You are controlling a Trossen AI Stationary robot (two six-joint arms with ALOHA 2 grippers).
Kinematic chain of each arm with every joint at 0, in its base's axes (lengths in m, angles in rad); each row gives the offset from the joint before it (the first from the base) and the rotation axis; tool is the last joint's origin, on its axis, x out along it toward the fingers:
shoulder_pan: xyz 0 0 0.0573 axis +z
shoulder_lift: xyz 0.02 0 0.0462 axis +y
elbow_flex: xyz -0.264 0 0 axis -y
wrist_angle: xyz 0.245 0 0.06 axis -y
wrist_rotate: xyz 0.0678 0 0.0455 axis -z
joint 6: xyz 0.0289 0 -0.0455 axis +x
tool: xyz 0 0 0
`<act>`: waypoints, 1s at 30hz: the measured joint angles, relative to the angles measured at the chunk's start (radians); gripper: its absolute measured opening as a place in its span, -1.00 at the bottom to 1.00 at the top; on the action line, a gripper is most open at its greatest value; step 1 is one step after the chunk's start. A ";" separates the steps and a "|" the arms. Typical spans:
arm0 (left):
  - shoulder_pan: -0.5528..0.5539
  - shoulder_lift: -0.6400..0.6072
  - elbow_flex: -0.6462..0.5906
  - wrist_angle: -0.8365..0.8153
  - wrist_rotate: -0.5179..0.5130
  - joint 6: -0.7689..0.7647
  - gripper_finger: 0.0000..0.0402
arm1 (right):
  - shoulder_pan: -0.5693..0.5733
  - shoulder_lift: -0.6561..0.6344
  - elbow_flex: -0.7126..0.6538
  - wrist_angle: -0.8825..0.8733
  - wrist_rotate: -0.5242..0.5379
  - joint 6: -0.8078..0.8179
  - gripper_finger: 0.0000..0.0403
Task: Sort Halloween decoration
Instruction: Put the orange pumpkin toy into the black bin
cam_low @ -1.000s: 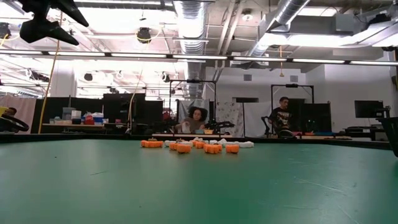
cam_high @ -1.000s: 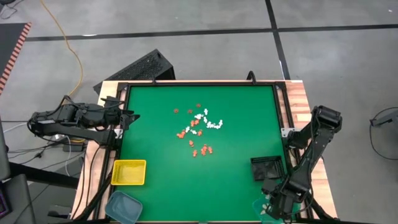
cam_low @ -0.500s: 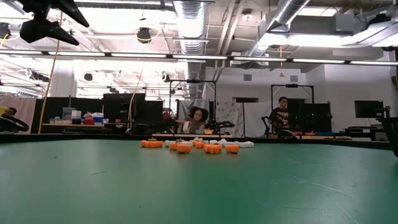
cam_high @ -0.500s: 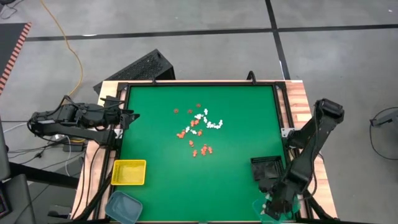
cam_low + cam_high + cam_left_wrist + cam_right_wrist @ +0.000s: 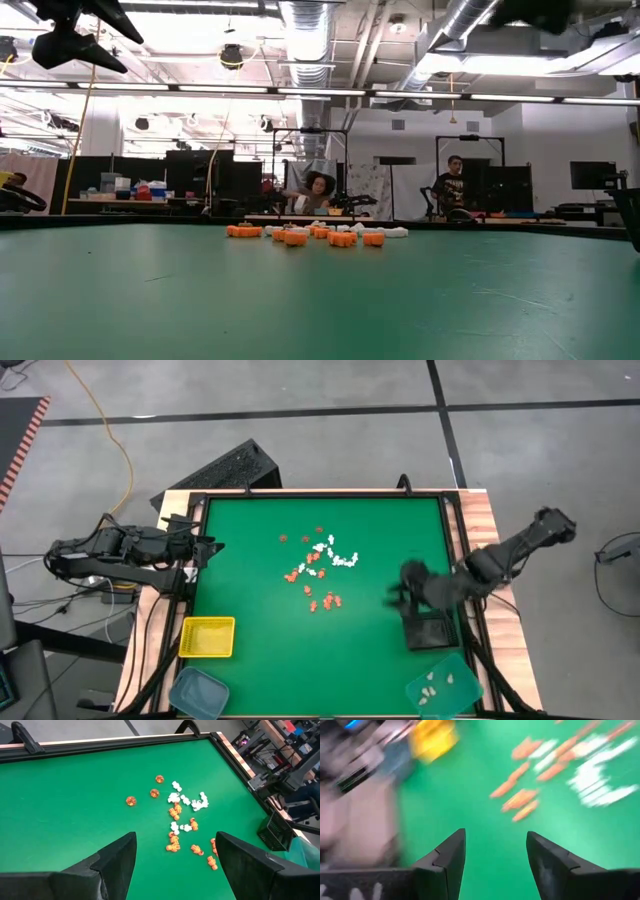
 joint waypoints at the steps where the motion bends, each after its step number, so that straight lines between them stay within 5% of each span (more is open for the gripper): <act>1: 0.000 0.000 0.000 -0.002 -0.001 0.000 0.30 | -0.050 -0.002 0.000 -0.011 0.043 -0.022 0.01; 10: 0.000 0.000 0.000 -0.005 -0.010 -0.007 0.30 | -0.445 0.143 0.000 0.016 0.084 -0.203 0.01; 15: 0.000 0.000 0.000 -0.005 -0.027 -0.021 0.30 | -0.610 0.325 0.000 0.305 -0.149 -0.475 0.01; 19: 0.000 0.000 0.000 -0.005 -0.034 -0.033 0.30 | -0.717 0.473 0.000 0.520 -0.274 -0.505 0.01; 30: 0.000 0.000 0.000 -0.005 -0.053 -0.061 0.30 | -0.810 0.749 0.000 0.860 -0.319 -0.438 0.01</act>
